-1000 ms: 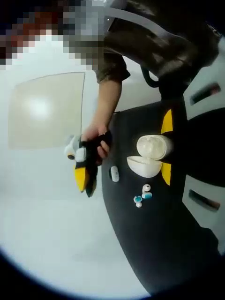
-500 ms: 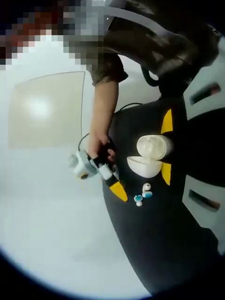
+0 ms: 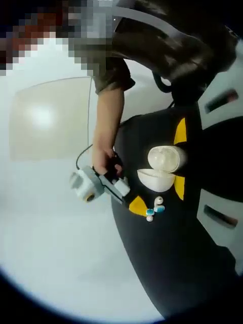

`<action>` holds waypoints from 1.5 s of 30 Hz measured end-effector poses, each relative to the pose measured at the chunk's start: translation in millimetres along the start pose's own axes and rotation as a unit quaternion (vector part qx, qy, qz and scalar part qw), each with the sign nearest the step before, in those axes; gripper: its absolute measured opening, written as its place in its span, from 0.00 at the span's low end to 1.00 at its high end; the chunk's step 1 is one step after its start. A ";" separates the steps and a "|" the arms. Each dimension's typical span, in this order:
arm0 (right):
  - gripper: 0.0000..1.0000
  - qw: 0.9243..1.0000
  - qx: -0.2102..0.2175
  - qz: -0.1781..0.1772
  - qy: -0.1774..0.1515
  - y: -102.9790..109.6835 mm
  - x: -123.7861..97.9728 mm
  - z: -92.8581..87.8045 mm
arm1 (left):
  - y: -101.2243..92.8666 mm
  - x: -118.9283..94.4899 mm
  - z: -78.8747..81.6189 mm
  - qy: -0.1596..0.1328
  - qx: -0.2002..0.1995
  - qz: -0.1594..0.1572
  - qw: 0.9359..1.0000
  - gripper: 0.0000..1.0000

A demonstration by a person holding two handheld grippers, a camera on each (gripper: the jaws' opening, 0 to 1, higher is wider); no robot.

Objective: Pick up three earphones and place each one into its charging case using tactile feedback, ensure that each earphone is properly inserted and securely positioned inside the case.

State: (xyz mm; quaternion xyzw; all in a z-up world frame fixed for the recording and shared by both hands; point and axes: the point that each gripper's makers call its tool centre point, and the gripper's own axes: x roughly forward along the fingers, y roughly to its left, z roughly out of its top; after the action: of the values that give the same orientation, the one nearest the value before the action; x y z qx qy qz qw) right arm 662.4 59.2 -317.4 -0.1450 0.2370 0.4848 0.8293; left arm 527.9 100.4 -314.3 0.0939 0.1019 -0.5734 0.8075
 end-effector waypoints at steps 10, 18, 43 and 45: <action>0.05 0.991 -0.086 -0.039 -0.095 14.8 -46.4 40.0 | 0.9 0.3 -0.2 0.000 -0.003 0.001 1.000 0.17; 0.05 0.936 -0.314 -0.021 -0.157 100.9 -80.9 69.5 | 1.8 0.5 -0.1 0.001 -0.009 0.004 1.000 0.17; 0.05 0.712 -0.699 -0.049 -0.043 151.9 -35.5 20.5 | 5.4 -0.2 0.1 0.001 -0.014 0.005 1.000 0.17; 0.05 0.704 -0.707 -0.046 -0.046 155.0 -34.1 20.3 | 5.5 -0.1 0.0 0.001 -0.014 0.005 1.000 0.17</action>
State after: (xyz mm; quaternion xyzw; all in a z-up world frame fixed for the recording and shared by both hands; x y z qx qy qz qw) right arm 518.0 119.3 -283.7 -0.6768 -0.2206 0.4777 0.5149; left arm 533.1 102.3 -314.1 0.0839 0.1101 -0.5681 0.8113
